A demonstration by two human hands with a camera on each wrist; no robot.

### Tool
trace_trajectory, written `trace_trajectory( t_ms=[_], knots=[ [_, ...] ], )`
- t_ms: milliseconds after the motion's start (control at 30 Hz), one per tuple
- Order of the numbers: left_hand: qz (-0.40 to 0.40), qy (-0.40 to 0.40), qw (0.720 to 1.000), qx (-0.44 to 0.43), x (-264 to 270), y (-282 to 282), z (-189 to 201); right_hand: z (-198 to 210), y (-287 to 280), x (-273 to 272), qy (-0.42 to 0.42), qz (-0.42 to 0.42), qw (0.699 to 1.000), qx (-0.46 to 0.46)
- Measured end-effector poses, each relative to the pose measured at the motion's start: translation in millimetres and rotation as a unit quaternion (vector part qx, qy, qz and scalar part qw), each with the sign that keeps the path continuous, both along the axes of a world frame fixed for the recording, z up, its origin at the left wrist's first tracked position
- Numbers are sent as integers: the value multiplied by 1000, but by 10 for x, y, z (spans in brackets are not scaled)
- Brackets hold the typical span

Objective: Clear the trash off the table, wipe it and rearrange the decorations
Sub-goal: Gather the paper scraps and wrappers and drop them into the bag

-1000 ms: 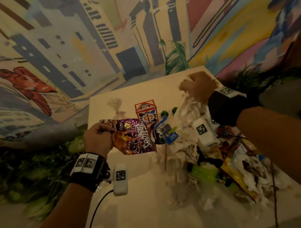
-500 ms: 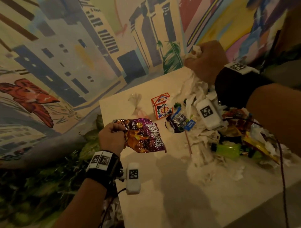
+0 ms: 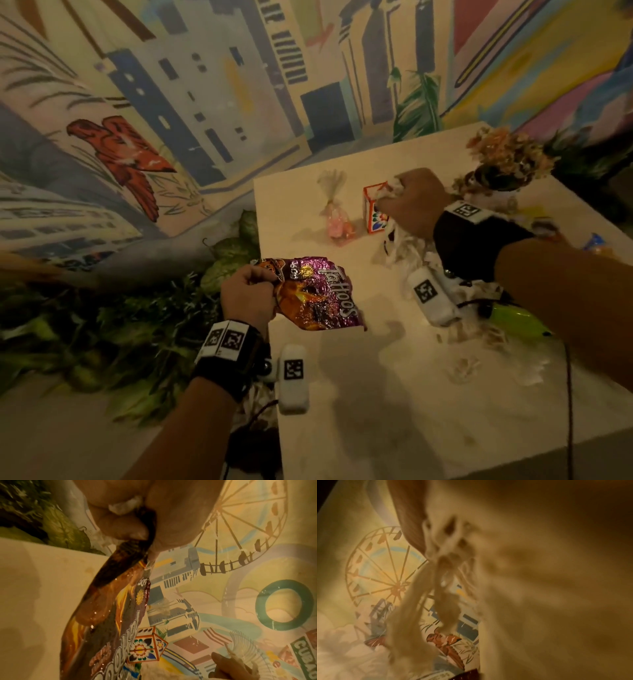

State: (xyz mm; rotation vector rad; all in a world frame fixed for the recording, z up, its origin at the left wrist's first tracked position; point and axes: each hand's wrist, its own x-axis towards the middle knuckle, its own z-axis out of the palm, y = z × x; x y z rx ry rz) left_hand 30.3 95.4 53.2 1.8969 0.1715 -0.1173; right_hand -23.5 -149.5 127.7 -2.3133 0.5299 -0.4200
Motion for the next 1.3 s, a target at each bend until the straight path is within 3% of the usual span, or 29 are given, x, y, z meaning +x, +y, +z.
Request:
trace_trajectory(
  t_ms=[367,533,700,833,1033,1167,1300],
  knots=[
    [111,14,992,54,381,1473,-213,-289,1389,466,-18,59,996,60],
    [93,37,991,94,639,2187,-603,-572,2150,628,-25,39,994,97],
    [25,52,988,140,835,2745,-1031,-965,2899,772,-20,-8,991,131],
    [-7,73,982,174,941,2934,-1421,-1300,3248,800,-2,-42,986,159],
    [1,78,973,218,951,3011,-2022,-2055,3570,944,73,-66,978,186],
    [-33,97,973,209,968,3029,-2687,-2774,3729,1032,104,-78,970,205],
    [-91,42,965,243,1018,3015,-3431,-3630,3820,1093,175,-79,965,177]
  ],
)
